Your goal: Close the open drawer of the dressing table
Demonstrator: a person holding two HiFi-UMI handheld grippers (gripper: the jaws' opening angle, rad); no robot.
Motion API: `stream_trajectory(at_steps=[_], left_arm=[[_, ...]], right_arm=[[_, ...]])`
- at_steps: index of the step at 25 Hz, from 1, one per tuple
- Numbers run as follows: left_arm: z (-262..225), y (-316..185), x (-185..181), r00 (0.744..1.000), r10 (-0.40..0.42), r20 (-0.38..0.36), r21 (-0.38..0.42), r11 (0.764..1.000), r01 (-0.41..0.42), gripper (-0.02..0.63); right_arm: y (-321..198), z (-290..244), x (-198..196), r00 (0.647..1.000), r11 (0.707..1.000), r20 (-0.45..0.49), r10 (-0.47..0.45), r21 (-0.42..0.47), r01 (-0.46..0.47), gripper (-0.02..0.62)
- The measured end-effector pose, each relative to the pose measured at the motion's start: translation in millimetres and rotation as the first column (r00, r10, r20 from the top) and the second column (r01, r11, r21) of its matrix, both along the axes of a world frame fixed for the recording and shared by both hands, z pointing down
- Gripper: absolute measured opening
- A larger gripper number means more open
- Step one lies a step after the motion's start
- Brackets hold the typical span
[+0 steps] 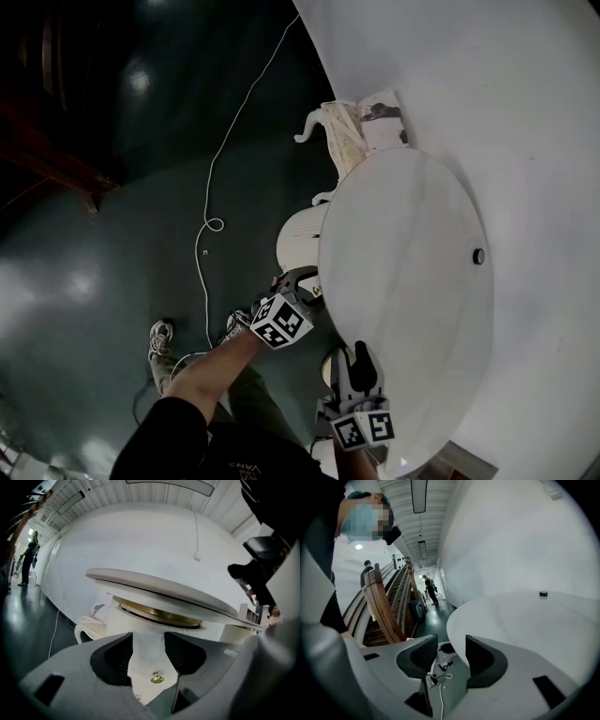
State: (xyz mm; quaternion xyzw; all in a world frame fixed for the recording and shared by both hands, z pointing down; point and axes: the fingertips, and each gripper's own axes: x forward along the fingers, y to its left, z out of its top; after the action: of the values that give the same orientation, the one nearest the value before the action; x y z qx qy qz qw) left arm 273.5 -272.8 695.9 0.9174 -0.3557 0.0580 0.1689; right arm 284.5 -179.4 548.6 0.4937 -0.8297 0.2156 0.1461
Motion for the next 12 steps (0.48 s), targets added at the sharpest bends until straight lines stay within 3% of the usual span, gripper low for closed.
stream_trajectory(at_steps=[12], left_arm=[[1, -12, 10, 0.999, 0.004, -0.032, -0.014, 1.0, -0.004, 0.222]], right_arm=[[-5, 1, 4, 1.0, 1.0, 0.005, 0.007, -0.009, -0.007, 0.189]])
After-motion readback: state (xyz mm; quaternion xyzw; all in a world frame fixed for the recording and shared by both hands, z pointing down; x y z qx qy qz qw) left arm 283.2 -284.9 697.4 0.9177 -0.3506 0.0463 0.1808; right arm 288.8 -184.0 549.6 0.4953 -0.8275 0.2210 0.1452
